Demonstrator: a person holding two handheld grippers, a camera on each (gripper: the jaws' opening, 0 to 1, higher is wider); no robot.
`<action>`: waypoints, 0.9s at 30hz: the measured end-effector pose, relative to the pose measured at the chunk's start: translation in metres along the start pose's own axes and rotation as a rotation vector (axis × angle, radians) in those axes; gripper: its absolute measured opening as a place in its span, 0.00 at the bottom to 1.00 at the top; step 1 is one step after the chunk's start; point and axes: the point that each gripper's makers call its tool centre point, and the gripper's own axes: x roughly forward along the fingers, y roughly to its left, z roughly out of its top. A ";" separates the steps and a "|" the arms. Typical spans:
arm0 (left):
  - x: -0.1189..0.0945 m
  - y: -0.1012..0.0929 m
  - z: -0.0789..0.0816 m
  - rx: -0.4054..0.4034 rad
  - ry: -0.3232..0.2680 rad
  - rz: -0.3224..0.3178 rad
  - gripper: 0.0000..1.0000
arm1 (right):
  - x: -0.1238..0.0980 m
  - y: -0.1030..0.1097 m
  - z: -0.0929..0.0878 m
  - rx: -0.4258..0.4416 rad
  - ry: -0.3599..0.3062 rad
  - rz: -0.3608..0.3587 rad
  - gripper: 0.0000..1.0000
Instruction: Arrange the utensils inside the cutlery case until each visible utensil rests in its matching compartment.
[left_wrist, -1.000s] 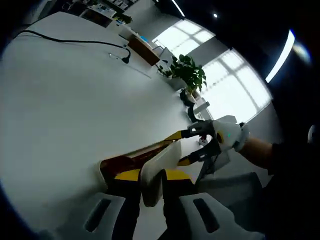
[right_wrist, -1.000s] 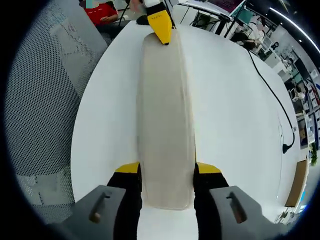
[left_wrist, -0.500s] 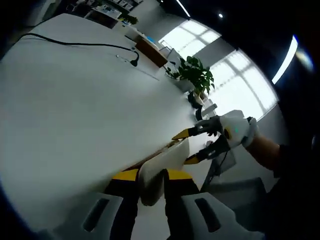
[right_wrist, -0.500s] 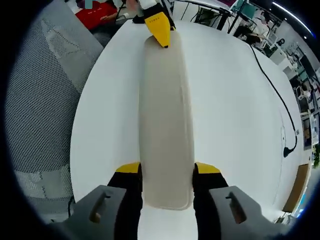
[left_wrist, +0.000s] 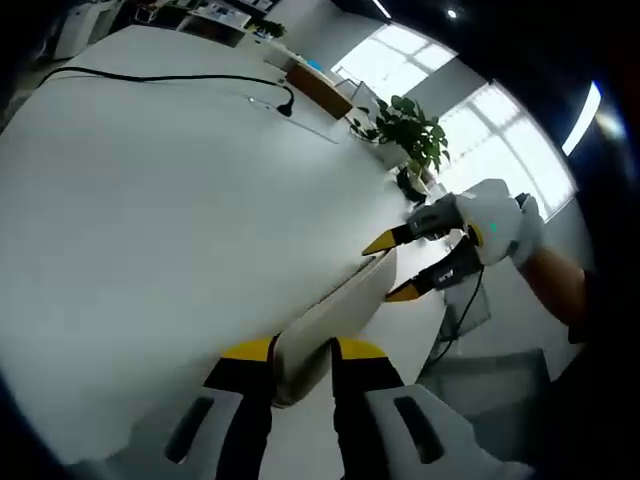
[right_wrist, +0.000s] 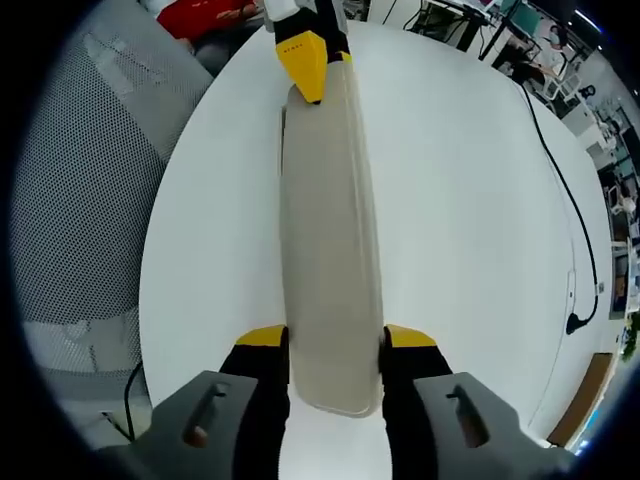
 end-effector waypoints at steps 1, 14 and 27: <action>0.001 -0.001 0.000 0.004 0.004 -0.004 0.21 | 0.001 0.001 -0.001 0.003 0.003 0.008 0.33; -0.018 -0.063 0.012 -0.204 -0.085 -0.401 0.04 | -0.010 -0.002 -0.016 -0.008 0.001 0.012 0.35; -0.029 -0.066 0.018 -0.473 -0.184 -0.523 0.03 | -0.021 -0.003 0.014 -0.041 -0.094 -0.044 0.45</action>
